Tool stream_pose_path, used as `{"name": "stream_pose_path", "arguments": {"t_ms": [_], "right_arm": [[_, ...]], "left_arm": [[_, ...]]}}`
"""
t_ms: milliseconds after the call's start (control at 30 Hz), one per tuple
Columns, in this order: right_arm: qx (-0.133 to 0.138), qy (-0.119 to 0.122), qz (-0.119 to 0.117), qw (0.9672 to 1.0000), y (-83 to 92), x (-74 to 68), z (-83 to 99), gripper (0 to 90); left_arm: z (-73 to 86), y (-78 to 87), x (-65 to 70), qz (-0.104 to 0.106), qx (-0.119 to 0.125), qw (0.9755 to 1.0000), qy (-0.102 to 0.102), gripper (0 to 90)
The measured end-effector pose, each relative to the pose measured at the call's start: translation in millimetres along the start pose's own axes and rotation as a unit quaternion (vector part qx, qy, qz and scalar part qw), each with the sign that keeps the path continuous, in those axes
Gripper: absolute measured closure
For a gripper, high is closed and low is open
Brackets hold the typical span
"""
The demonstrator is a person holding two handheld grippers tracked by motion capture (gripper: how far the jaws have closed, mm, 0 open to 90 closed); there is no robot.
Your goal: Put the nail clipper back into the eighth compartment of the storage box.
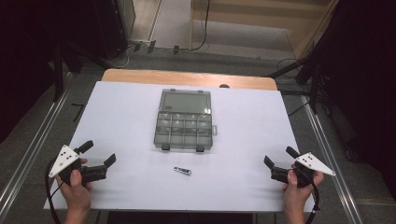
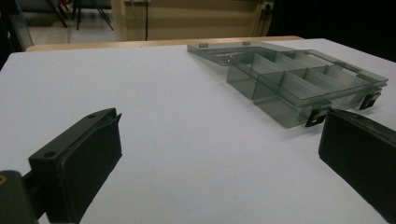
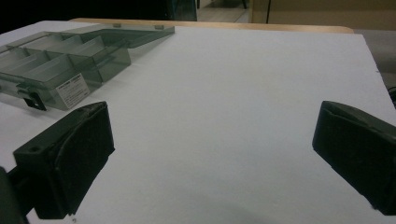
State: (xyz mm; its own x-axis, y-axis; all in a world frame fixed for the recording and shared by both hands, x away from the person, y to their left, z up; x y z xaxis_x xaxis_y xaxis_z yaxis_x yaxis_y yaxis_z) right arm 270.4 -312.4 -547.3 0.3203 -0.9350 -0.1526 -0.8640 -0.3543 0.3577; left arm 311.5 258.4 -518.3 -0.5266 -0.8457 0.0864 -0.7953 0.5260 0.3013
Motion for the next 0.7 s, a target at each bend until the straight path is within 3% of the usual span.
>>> {"name": "stream_pose_path", "arguments": {"t_ms": [300, 700], "right_arm": [[-0.001, 0.003, -0.002, 1.0000, -0.4, -1.9, -2.0, 0.0], [-0.002, 0.017, -0.019, 0.9997, -0.5, -15.6, -9.8, 0.0]], "left_arm": [[-0.1, 0.0, -0.4, -0.001, 0.001, 1.0000, 0.003, 0.0], [-0.5, 0.8, 0.2, 0.003, 0.004, 1.0000, 0.004, 0.0]]}}
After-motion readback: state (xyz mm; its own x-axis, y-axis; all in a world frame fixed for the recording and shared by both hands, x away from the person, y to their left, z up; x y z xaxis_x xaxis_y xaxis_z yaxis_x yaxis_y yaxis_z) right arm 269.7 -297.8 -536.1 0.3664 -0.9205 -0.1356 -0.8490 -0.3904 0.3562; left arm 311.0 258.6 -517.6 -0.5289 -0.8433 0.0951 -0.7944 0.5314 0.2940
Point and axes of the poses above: each handheld gripper's, and its own axes: y roughly backward along the jaws, z roughly out of its underside, x roughly to its right, the point moved 8 cm from there along -y, roughly forward along the jaws, and after that the axes turned 1 degree about -z, right-handed, at the moved point
